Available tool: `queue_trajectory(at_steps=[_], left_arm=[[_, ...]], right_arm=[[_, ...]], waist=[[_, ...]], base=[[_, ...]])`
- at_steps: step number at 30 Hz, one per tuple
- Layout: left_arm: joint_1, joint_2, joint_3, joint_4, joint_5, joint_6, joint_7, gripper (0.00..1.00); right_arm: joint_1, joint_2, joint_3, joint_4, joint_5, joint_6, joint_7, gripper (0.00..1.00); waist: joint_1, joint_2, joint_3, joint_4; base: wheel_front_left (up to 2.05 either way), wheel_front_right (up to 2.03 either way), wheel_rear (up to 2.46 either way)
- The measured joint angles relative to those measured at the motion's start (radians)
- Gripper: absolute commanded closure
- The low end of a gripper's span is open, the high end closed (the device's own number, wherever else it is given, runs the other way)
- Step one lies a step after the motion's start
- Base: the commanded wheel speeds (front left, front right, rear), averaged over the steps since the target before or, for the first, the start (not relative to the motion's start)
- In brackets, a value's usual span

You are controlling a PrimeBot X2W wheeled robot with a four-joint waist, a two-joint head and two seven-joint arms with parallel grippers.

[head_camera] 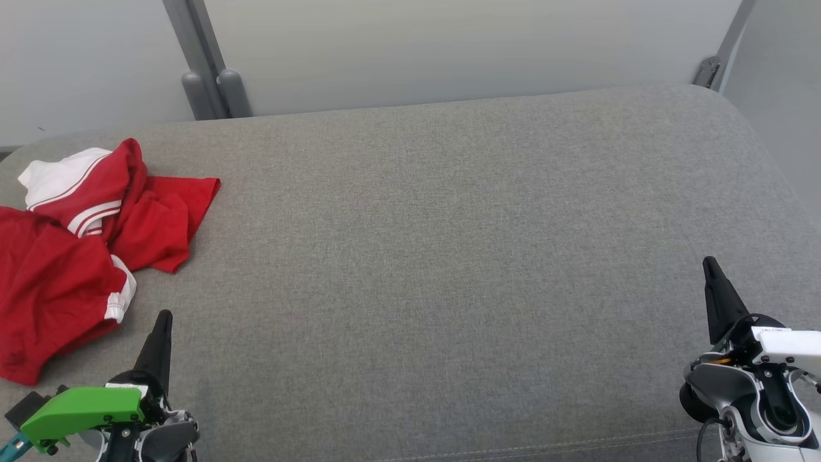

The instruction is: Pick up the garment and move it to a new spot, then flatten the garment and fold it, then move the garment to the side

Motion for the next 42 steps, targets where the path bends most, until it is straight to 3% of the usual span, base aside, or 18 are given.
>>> queue_trajectory(at_steps=[20, 21, 27, 42], left_arm=[[0.000, 0.000, 0.000, 0.000, 0.000, 0.000, 0.000, 1.00], [0.000, 0.000, 0.000, 0.000, 0.000, 0.000, 0.000, 0.00], [0.042, -0.024, -0.009, 0.062, 0.000, 0.001, 0.000, 0.00], [0.045, -0.024, -0.026, 0.025, 0.009, 0.001, -0.030, 0.00]], right_arm=[[0.000, 0.000, 0.000, 0.000, 0.000, 0.000, 0.000, 1.00], [0.000, 0.000, 0.000, 0.000, 0.000, 0.000, 0.000, 0.00], [0.056, 0.028, 0.005, 0.061, 0.001, -0.006, 0.000, 0.00], [0.062, 0.029, 0.039, 0.016, 0.003, -0.006, -0.041, 0.00]], waist=[[0.0000, 0.0000, 0.000, 0.000], [0.0000, 0.0000, 0.000, 0.000], [0.0000, 0.0000, 0.000, 0.000], [0.0000, 0.0000, 0.001, -0.001]], base=[[0.00, 0.00, 0.00], [0.00, 0.00, 0.00], [0.00, 0.00, 0.00], [0.00, 0.00, 0.00]])
